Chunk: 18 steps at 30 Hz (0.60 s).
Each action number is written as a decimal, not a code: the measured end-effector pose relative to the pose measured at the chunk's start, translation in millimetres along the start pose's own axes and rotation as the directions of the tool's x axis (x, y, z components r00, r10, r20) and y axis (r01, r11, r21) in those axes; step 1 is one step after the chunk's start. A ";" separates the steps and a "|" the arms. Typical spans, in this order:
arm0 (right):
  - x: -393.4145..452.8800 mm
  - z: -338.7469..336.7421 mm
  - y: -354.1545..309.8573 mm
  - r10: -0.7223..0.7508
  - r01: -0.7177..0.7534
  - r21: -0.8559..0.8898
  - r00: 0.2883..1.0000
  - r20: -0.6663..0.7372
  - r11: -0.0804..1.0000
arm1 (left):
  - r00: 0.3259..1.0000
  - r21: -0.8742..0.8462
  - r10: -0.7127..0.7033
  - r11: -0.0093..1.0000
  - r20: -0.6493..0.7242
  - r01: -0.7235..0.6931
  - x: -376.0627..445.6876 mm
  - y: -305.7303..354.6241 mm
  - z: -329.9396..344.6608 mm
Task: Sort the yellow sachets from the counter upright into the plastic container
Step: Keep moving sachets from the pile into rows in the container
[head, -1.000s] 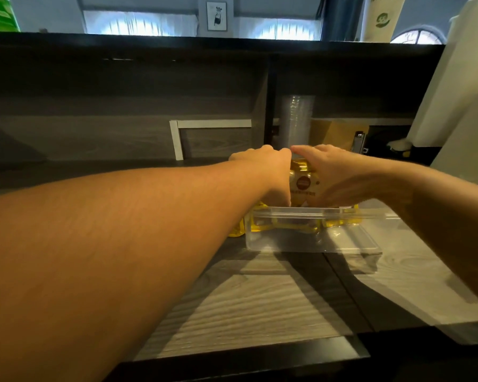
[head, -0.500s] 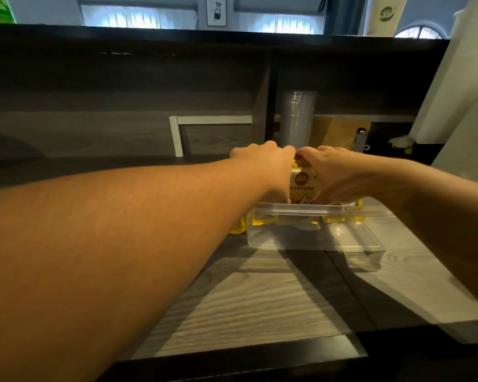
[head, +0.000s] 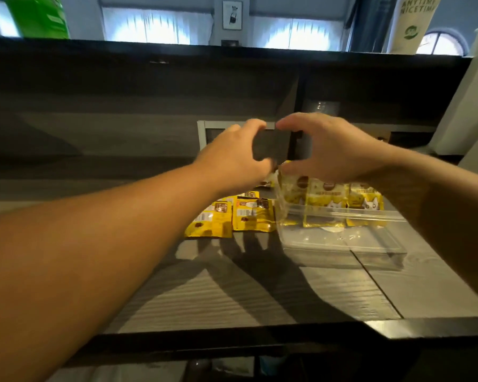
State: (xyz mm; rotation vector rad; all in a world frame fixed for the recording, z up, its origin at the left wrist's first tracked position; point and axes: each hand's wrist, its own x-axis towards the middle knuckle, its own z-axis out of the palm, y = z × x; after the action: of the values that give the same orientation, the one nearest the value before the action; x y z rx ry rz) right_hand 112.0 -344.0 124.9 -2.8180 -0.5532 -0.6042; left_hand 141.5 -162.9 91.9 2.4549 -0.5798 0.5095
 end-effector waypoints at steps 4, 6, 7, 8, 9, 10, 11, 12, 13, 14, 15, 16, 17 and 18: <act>5.8 29.8 -53.2 -0.060 0.060 0.020 0.998 -0.012 0.998 | 0.997 0.066 -0.058 0.996 -0.056 0.062 -37.4 -42.4 -17.3; 7.1 54.3 -77.2 -0.028 0.024 0.068 0.998 0.058 0.997 | 0.988 0.079 -0.098 0.991 -0.121 0.108 -57.9 -64.6 -25.8; 7.7 67.8 -87.3 -0.024 0.015 0.087 0.995 0.101 0.996 | 0.984 0.097 -0.116 0.987 -0.133 0.130 -67.9 -76.4 -29.4; 9.2 81.1 -96.0 -0.031 0.019 0.086 0.990 0.140 0.996 | 0.983 0.141 -0.136 0.978 -0.127 0.153 -76.9 -88.4 -32.1; 11.2 93.6 -102.8 -0.040 0.027 0.075 0.985 0.170 0.997 | 0.981 0.203 -0.160 0.963 -0.108 0.179 -85.5 -99.5 -33.8; 13.9 104.3 -107.6 -0.043 0.030 0.068 0.982 0.186 0.997 | 0.979 0.271 -0.188 0.941 -0.084 0.204 -92.4 -109.2 -34.8; 16.6 113.0 -110.9 -0.034 0.022 0.063 0.981 0.193 0.998 | 0.975 0.327 -0.215 0.919 -0.057 0.222 -97.9 -116.5 -35.0; 19.3 119.5 -113.0 -0.017 0.006 0.058 0.980 0.197 0.998 | 0.970 0.362 -0.242 0.902 -0.028 0.236 -102.0 -120.8 -35.0; 20.8 124.8 -114.1 0.001 -0.011 0.046 0.980 0.201 0.999 | 0.962 0.378 -0.271 0.891 0.003 0.250 -104.6 -123.2 -34.7; 21.3 129.1 -114.1 0.017 -0.024 0.030 0.978 0.210 0.999 | 0.955 0.379 -0.294 0.888 0.032 0.261 -105.8 -124.5 -34.3; 20.9 132.9 -113.6 0.024 -0.028 0.014 0.973 0.230 1.000 | 0.950 0.369 -0.307 0.891 0.057 0.266 -106.0 -126.3 -33.5; 19.4 135.6 -112.6 0.023 -0.023 -0.001 0.965 0.262 1.000 | 0.949 0.351 -0.306 0.899 0.080 0.260 -106.1 -127.8 -32.2; 17.6 136.6 -111.6 0.016 -0.012 -0.015 0.955 0.296 1.000 | 0.949 0.326 -0.297 0.912 0.101 0.251 -106.2 -128.9 -30.9; 16.2 136.9 -110.4 0.010 -0.002 -0.025 0.946 0.323 1.000 | 0.949 0.293 -0.293 0.923 0.118 0.248 -106.1 -130.0 -29.7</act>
State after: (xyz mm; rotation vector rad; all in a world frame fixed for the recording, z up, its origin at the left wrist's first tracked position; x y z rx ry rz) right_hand 129.7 -201.1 22.7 -2.9583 -0.5947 -0.1442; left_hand 111.6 -17.0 9.0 2.8034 -0.2312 0.2967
